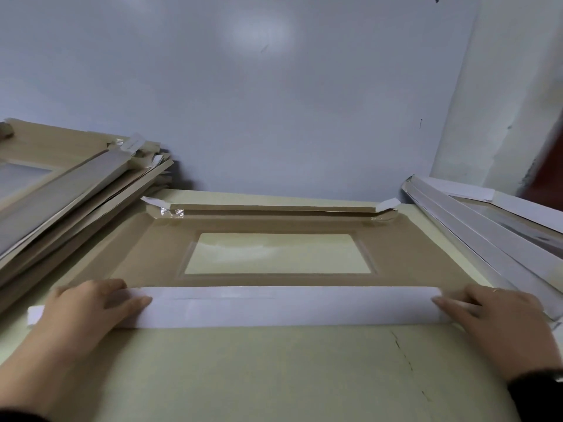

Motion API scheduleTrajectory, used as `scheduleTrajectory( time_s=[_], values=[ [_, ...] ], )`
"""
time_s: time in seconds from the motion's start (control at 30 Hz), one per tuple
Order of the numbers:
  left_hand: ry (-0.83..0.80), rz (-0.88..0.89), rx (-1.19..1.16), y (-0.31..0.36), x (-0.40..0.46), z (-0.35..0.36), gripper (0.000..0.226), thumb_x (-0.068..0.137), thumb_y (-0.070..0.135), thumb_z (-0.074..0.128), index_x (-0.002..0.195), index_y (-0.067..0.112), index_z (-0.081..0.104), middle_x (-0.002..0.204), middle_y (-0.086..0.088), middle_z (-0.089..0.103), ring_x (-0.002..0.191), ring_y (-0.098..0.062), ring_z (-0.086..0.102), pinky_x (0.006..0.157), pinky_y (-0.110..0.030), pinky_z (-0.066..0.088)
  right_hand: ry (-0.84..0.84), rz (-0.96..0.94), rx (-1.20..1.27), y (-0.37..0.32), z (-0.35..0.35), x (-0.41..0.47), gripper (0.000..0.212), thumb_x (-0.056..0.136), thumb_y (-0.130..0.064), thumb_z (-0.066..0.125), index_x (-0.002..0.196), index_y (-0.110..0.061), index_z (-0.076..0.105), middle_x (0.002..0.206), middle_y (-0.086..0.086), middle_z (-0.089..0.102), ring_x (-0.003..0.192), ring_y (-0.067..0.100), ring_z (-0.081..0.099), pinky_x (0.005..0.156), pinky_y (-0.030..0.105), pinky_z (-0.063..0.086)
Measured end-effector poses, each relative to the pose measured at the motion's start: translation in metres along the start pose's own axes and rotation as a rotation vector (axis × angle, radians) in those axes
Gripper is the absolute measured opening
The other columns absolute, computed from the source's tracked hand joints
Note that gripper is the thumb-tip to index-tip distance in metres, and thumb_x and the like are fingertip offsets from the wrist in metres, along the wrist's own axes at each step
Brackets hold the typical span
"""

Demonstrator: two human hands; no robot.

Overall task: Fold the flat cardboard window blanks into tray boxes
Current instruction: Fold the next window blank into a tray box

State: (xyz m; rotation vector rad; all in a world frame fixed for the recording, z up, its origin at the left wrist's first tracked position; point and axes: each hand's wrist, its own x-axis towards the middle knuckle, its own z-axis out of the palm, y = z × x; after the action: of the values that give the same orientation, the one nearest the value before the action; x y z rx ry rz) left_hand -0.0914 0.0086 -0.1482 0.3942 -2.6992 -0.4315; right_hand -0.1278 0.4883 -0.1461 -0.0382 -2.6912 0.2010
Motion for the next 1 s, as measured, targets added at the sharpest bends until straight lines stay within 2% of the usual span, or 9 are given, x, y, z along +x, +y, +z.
scheduleTrajectory(
  time_s=[0.1,0.2,0.33,0.43,0.5,0.57,0.67,0.9,1.0],
  values=[
    [-0.041,0.01,0.18,0.007,0.0,-0.001,0.023,0.078,0.045,0.066,0.073,0.025,0.058,0.066,0.005,0.058,0.075,-0.02,0.053,0.074,-0.032,0.026,0.078,0.002,-0.088,-0.004,0.002,0.001,0.043,0.066,-0.035,0.08,0.05,-0.015,0.046,0.042,0.002,0.044,0.051,0.027,0.05,0.066,0.037,0.03],
    [-0.049,0.006,0.244,0.013,-0.002,0.002,0.023,0.078,0.036,0.069,0.099,0.026,0.068,0.094,-0.004,0.06,0.101,-0.028,0.051,0.09,-0.036,0.022,0.081,0.01,-0.149,-0.005,0.006,0.003,0.036,0.066,-0.05,0.061,0.059,-0.014,0.059,0.058,0.009,0.056,0.065,0.032,0.057,0.08,0.04,0.03],
    [-0.042,0.224,0.164,0.042,-0.012,0.015,0.035,0.085,0.019,0.054,0.118,0.027,0.064,0.122,-0.008,0.058,0.114,-0.033,0.051,0.098,-0.043,0.029,0.082,-0.123,-0.184,-0.015,0.008,0.007,0.032,0.058,-0.023,0.068,0.088,-0.011,0.071,0.099,0.017,0.068,0.097,0.039,0.062,0.096,0.046,0.023],
    [-0.219,0.424,0.056,0.079,-0.026,0.033,0.061,0.084,0.052,0.008,0.138,0.04,0.035,0.152,0.007,0.022,0.141,-0.014,0.019,0.111,-0.031,0.016,0.029,-0.443,-0.056,-0.045,0.01,0.003,0.057,0.046,0.01,0.056,0.098,-0.008,0.072,0.113,0.015,0.066,0.102,0.037,0.063,0.093,0.041,0.039],
    [-0.322,0.505,0.023,0.099,-0.032,0.05,0.052,0.092,0.058,0.009,0.143,0.046,0.014,0.154,0.019,0.0,0.141,-0.001,-0.003,0.112,-0.021,-0.001,-0.124,-0.573,0.145,-0.074,0.013,-0.003,0.056,0.059,0.013,0.056,0.109,-0.01,0.069,0.123,0.008,0.061,0.112,0.027,0.059,0.094,0.04,0.046],
    [-0.384,0.571,-0.012,0.116,-0.037,0.06,0.05,0.096,0.052,0.021,0.144,0.045,0.008,0.153,0.021,-0.006,0.14,0.002,-0.011,0.112,-0.02,-0.008,-0.25,-0.64,0.302,-0.099,0.022,-0.008,0.047,0.085,-0.011,0.055,0.13,-0.023,0.053,0.143,-0.007,0.04,0.133,0.008,0.033,0.111,0.027,0.024],
    [-0.427,0.61,-0.032,0.122,-0.037,0.061,0.053,0.095,0.054,0.027,0.144,0.044,0.011,0.153,0.021,-0.005,0.139,0.004,-0.011,0.112,-0.019,-0.009,-0.369,-0.663,0.347,-0.117,0.038,-0.011,0.046,0.096,-0.039,0.04,0.141,-0.038,0.03,0.149,-0.025,0.016,0.138,-0.007,0.007,0.11,0.016,0.001],
    [-0.508,0.546,-0.217,0.079,-0.022,0.042,0.046,0.09,0.045,0.05,0.128,0.055,0.027,0.142,0.036,0.011,0.135,0.014,0.002,0.113,-0.017,0.004,-0.457,-0.546,0.433,-0.075,0.033,0.003,0.045,0.092,-0.034,0.052,0.135,-0.036,0.037,0.139,-0.027,0.025,0.136,-0.007,0.016,0.113,0.017,0.011],
    [-0.537,0.465,-0.341,0.058,-0.017,0.033,0.044,0.087,0.037,0.06,0.121,0.055,0.04,0.136,0.04,0.021,0.131,0.019,0.01,0.106,-0.006,0.011,-0.426,-0.458,0.454,-0.05,0.029,0.007,0.044,0.088,-0.032,0.059,0.13,-0.034,0.046,0.135,-0.026,0.033,0.133,-0.007,0.025,0.109,0.013,0.014]
  ],
)
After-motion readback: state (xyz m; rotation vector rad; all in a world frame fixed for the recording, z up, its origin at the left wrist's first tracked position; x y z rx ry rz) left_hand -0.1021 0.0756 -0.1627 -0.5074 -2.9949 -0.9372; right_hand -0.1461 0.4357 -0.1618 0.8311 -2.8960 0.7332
